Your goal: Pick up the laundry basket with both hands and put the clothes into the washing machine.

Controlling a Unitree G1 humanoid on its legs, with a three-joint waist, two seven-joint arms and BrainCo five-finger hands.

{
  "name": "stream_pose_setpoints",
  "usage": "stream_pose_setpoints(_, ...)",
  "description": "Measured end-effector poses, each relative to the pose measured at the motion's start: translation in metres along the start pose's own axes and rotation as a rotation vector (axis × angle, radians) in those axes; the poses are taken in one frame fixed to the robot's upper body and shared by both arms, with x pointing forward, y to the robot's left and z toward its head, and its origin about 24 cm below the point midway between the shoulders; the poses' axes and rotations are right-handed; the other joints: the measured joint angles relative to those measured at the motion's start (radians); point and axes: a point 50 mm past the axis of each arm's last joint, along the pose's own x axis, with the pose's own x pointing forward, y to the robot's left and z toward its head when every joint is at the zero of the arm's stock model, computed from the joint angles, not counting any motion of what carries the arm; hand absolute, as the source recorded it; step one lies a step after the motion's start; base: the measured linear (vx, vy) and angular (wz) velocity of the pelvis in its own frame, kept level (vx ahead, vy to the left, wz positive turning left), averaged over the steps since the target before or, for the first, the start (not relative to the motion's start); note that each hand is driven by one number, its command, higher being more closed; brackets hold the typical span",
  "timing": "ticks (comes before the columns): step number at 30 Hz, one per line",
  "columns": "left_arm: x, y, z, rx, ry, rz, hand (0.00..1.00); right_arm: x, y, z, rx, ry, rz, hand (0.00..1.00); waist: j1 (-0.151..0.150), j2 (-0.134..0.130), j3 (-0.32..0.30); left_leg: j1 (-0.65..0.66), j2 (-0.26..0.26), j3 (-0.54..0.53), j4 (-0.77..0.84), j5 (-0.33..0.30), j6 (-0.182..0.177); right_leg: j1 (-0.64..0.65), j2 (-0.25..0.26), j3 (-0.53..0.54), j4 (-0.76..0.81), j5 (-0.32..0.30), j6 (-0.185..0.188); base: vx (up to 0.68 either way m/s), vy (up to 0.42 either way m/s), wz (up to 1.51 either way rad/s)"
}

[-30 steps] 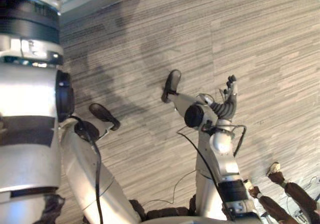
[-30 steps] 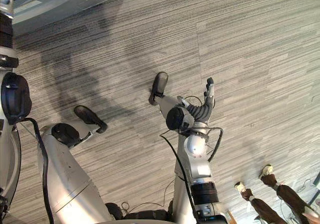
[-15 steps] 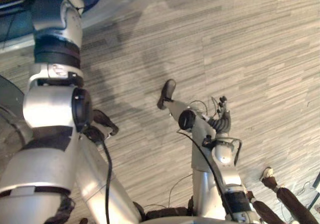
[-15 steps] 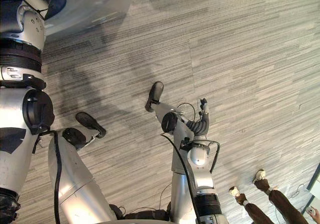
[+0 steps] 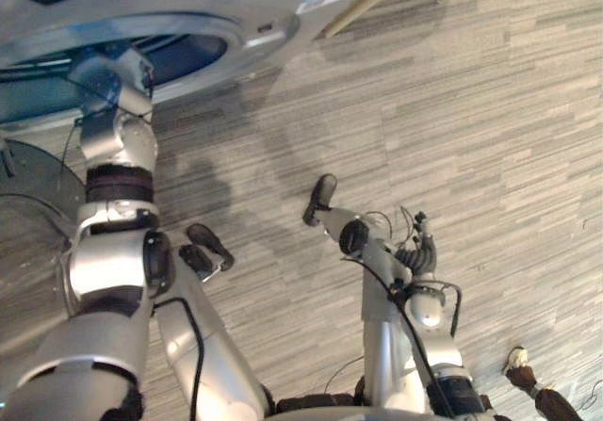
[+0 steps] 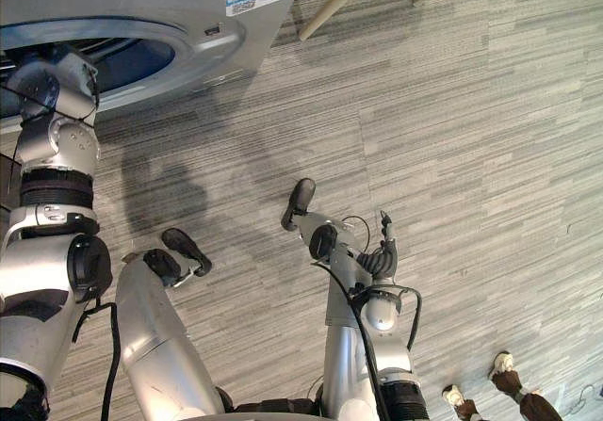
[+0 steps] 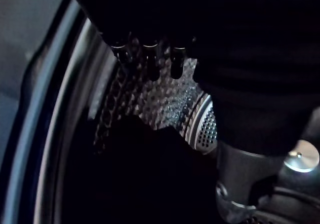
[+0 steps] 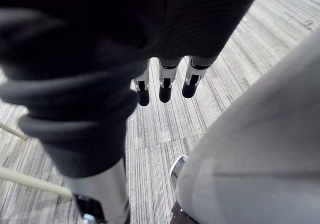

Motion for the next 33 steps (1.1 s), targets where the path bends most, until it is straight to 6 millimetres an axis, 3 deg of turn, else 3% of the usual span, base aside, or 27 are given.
stream_pose_setpoints(9, -0.022, 0.040, -0.020, 0.225, -0.049, 0.002, 0.00, 0.002, -0.003, 0.007, -0.011, -0.036, -0.012, 0.00, 0.022, 0.003, -0.003, -0.045, -0.012, -0.020, 0.028, 0.003, 0.006, -0.037, -0.019, 0.003, 0.042, -0.012, -0.017, -0.06, -0.031, 0.07)
stream_pose_setpoints(10, -0.030, 0.044, -0.026, 0.242, -0.048, -0.008, 0.00, 0.002, -0.006, 0.009, -0.019, -0.049, -0.019, 0.00, 0.023, 0.022, -0.014, -0.072, -0.012, -0.036, 0.039, 0.004, 0.008, -0.049, -0.019, 0.000, 0.046, -0.012, -0.017, -0.08, -0.039, 0.10)
stream_pose_setpoints(15, -0.066, 0.053, -0.055, 0.256, -0.013, -0.049, 0.00, 0.005, -0.015, 0.008, -0.040, -0.049, -0.049, 0.00, 0.049, 0.056, -0.032, -0.087, -0.018, -0.057, 0.056, 0.011, 0.015, -0.054, -0.022, 0.006, 0.054, -0.015, -0.015, -0.09, -0.027, 0.06)
stream_pose_setpoints(17, -0.096, 0.069, -0.086, 0.297, 0.079, -0.037, 0.00, 0.006, -0.020, 0.005, -0.049, -0.037, -0.066, 0.00, 0.050, 0.079, -0.050, -0.085, -0.030, -0.060, 0.059, 0.015, 0.020, -0.053, -0.031, 0.013, 0.063, -0.018, -0.012, -0.09, -0.028, 0.15)
stream_pose_setpoints(18, -0.104, 0.072, -0.095, 0.311, 0.111, -0.038, 0.00, 0.006, -0.021, 0.003, -0.053, -0.027, -0.072, 0.00, 0.052, 0.084, -0.055, -0.080, -0.032, -0.058, 0.059, 0.016, 0.021, -0.051, -0.033, 0.017, 0.063, -0.019, -0.011, -0.09, -0.035, 0.12)
stream_pose_setpoints(20, -0.143, 0.083, -0.131, 0.356, 0.256, -0.049, 0.00, 0.007, -0.027, -0.008, -0.095, 0.017, -0.085, 0.00, 0.071, 0.091, -0.063, -0.027, -0.038, -0.050, 0.055, 0.016, 0.020, -0.014, -0.033, 0.028, 0.064, -0.020, -0.011, -0.08, -0.045, 0.05)
stream_pose_setpoints(21, -0.154, 0.086, -0.139, 0.370, 0.291, -0.056, 0.00, 0.007, -0.028, -0.012, -0.110, 0.034, -0.085, 0.00, 0.073, 0.091, -0.063, -0.006, -0.043, -0.048, 0.050, 0.016, 0.020, 0.004, -0.035, 0.029, 0.063, -0.020, -0.011, -0.07, -0.052, 0.14)
stream_pose_setpoints(24, -0.208, 0.095, -0.180, 0.459, 0.490, -0.131, 0.00, 0.002, -0.035, -0.040, -0.147, 0.166, -0.098, 0.00, 0.071, 0.092, -0.063, 0.157, -0.075, -0.017, -0.009, 0.022, 0.021, 0.145, -0.046, 0.042, 0.026, -0.028, 0.004, -0.05, -0.049, 0.27)
stream_pose_setpoints(25, -0.236, 0.099, -0.198, 0.499, 0.598, -0.174, 0.00, -0.003, -0.038, -0.052, -0.164, 0.221, -0.098, 0.00, 0.067, 0.094, -0.063, 0.260, -0.105, 0.012, -0.059, 0.027, 0.022, 0.228, -0.053, 0.059, -0.009, -0.026, 0.011, -0.04, -0.035, 0.28)
stream_pose_setpoints(28, -0.288, 0.109, -0.221, 0.586, 0.767, -0.244, 0.00, -0.022, -0.045, -0.077, -0.194, 0.332, -0.089, 0.00, 0.066, 0.129, -0.093, 0.464, -0.155, 0.077, -0.187, 0.048, 0.029, 0.410, -0.042, 0.077, -0.163, 0.030, 0.055, -0.05, 0.013, 0.01)
stream_pose_setpoints(30, -0.310, 0.122, -0.226, 0.669, 0.831, -0.256, 0.00, -0.033, -0.048, -0.089, -0.204, 0.390, -0.090, 0.00, 0.065, 0.145, -0.103, 0.602, -0.168, 0.143, -0.276, 0.067, 0.039, 0.524, -0.019, 0.083, -0.295, 0.077, 0.067, 0.00, 0.099, -0.56)
stream_pose_setpoints(32, -0.327, 0.135, -0.228, 0.723, 0.880, -0.255, 0.00, -0.045, -0.051, -0.098, -0.212, 0.437, -0.095, 0.00, 0.050, 0.157, -0.129, 0.719, -0.170, 0.231, -0.378, 0.114, 0.057, 0.635, -0.076, -0.054, -0.383, 0.073, 0.057, 0.03, 0.095, -0.69)
stream_pose_setpoints(33, -0.334, 0.147, -0.227, 0.767, 0.907, -0.239, 0.00, -0.050, -0.051, -0.103, -0.214, 0.459, -0.093, 0.00, 0.047, 0.153, -0.146, 0.780, -0.170, 0.278, -0.427, 0.136, 0.052, 0.669, -0.120, -0.119, -0.348, 0.059, 0.024, 0.02, -0.005, -0.72)
